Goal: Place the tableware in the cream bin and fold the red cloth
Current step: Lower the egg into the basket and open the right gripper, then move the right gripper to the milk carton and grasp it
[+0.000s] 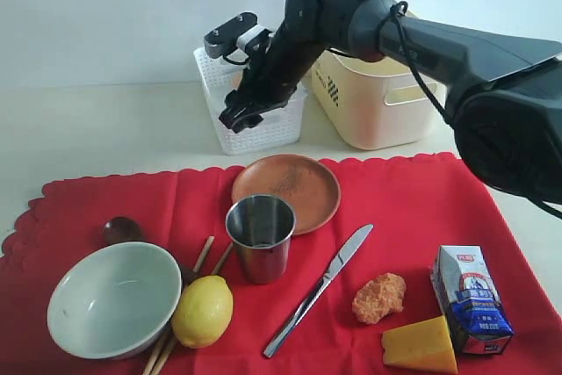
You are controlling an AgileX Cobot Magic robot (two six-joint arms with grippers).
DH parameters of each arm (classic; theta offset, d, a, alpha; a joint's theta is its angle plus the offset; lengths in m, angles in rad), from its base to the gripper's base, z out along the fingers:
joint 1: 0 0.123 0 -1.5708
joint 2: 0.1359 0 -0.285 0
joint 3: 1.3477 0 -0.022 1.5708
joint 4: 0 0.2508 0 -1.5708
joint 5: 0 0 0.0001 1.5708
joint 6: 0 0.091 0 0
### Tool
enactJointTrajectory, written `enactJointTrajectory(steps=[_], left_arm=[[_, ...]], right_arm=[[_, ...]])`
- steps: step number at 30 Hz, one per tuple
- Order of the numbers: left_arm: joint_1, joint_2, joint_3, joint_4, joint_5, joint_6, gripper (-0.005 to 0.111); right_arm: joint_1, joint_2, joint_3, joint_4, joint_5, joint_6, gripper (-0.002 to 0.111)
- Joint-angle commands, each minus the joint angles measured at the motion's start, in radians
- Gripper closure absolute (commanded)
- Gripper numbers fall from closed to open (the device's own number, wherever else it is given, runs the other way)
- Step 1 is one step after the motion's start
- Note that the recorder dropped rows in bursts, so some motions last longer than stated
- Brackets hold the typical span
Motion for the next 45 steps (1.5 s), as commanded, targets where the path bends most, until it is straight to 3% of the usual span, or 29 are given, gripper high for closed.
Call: enactJointTrajectory(steps=[1, 5, 12, 20, 23, 28, 34, 39, 42, 45], left_arm=[[-0.001, -0.006, 0.000, 0.000, -0.008, -0.002, 0.106], [-0.001, -0.006, 0.000, 0.000, -0.008, -0.002, 0.106], [-0.001, -0.006, 0.000, 0.000, -0.008, -0.002, 0.106], [-0.001, -0.006, 0.000, 0.000, -0.008, -0.002, 0.106], [-0.001, -0.006, 0.000, 0.000, -0.008, -0.002, 0.106], [-0.001, -0.006, 0.000, 0.000, -0.008, -0.002, 0.106], [-0.001, -0.006, 0.000, 0.000, -0.008, -0.002, 0.106], [-0.001, -0.006, 0.000, 0.000, -0.008, -0.002, 0.106], [-0.001, -0.006, 0.000, 0.000, -0.008, -0.002, 0.106], [-0.001, -0.006, 0.000, 0.000, -0.008, -0.002, 0.106]], right_arm=[[-0.003, -0.004, -0.007, 0.187, 0.055, -0.057, 0.052], [-0.003, -0.015, -0.007, 0.251, 0.055, -0.058, 0.052], [-0.005, -0.089, -0.007, 0.108, 0.073, 0.036, 0.052], [-0.095, -0.274, 0.033, 0.144, 0.343, 0.061, 0.052], [-0.112, -0.372, 0.180, 0.135, 0.343, 0.063, 0.052], [-0.114, -0.609, 0.564, 0.023, 0.221, 0.102, 0.052], [-0.114, -0.858, 1.049, -0.207, 0.120, 0.352, 0.052], [-0.114, -0.880, 1.246, -0.222, 0.052, 0.434, 0.051], [-0.114, -0.880, 1.342, -0.356, -0.014, 0.580, 0.041], [-0.114, -0.880, 1.386, -0.358, -0.060, 0.605, 0.038]])
